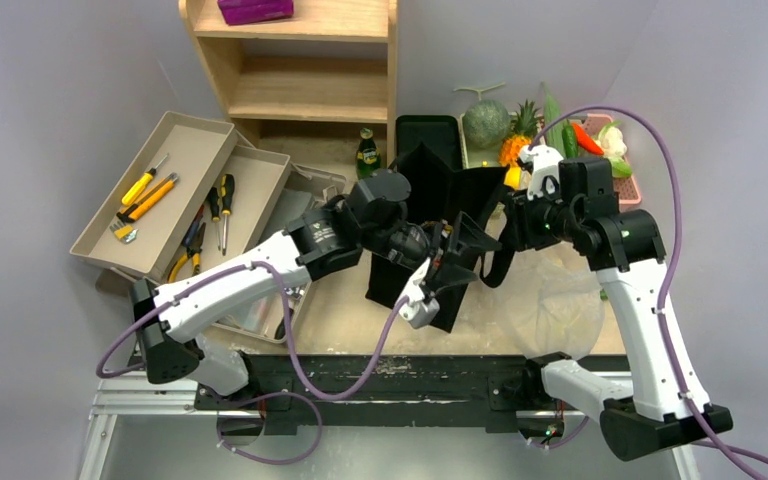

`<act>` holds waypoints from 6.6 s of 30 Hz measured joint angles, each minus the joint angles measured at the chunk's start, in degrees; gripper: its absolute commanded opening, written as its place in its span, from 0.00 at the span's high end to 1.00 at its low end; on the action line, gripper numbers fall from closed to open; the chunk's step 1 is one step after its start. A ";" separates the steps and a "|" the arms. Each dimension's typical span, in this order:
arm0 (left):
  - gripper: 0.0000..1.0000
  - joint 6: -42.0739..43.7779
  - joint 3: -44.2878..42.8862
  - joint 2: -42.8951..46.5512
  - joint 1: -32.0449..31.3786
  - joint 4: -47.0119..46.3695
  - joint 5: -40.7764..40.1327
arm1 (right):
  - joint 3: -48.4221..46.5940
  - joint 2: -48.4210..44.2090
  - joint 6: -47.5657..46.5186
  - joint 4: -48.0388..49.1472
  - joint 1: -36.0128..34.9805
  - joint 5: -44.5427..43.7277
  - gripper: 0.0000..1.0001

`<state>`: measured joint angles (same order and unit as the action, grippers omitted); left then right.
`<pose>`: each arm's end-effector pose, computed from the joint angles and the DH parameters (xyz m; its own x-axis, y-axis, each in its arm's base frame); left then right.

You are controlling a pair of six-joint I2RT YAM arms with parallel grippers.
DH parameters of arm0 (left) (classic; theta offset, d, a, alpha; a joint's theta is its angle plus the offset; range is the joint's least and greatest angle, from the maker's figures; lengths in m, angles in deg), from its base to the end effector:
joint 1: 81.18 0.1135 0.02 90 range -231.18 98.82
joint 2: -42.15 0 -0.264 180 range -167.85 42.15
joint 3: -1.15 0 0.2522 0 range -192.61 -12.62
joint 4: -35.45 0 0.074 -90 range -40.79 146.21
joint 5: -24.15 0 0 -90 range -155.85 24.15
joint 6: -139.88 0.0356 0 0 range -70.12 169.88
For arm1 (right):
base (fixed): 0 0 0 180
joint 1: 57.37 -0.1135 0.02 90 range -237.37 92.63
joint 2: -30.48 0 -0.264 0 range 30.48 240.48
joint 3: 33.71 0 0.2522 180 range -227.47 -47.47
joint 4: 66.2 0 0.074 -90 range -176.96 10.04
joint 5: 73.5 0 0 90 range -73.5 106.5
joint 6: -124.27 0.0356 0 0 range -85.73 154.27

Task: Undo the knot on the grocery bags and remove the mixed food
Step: Pick up the fake candies from the takeout bag.

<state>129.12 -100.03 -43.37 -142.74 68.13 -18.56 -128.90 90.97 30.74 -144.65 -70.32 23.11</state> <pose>0.1370 -0.3080 0.4160 0.8886 -0.2416 -0.3898 0.3108 -0.3079 0.8992 0.1709 0.0435 0.4112 -0.6540 -0.2131 -0.7259 -0.3446 0.9381 0.0350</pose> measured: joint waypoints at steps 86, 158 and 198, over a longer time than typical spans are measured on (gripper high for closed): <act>0.38 -23.91 24.61 13.18 10.12 19.50 -14.78 | -19.50 11.39 -2.01 -8.20 -3.48 22.88 1.00; 0.11 -53.90 -3.15 -1.33 5.11 13.90 -25.07 | -1.44 4.00 11.50 1.66 -2.73 17.18 1.00; 1.00 -65.68 -1.60 18.34 21.14 12.46 -6.49 | 1.44 0.50 12.50 4.79 1.09 19.93 1.00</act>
<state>63.44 -101.63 -25.03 -121.61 80.58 -25.05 -127.46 91.47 43.24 -139.86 -69.22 43.05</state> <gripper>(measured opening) 0.069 0.006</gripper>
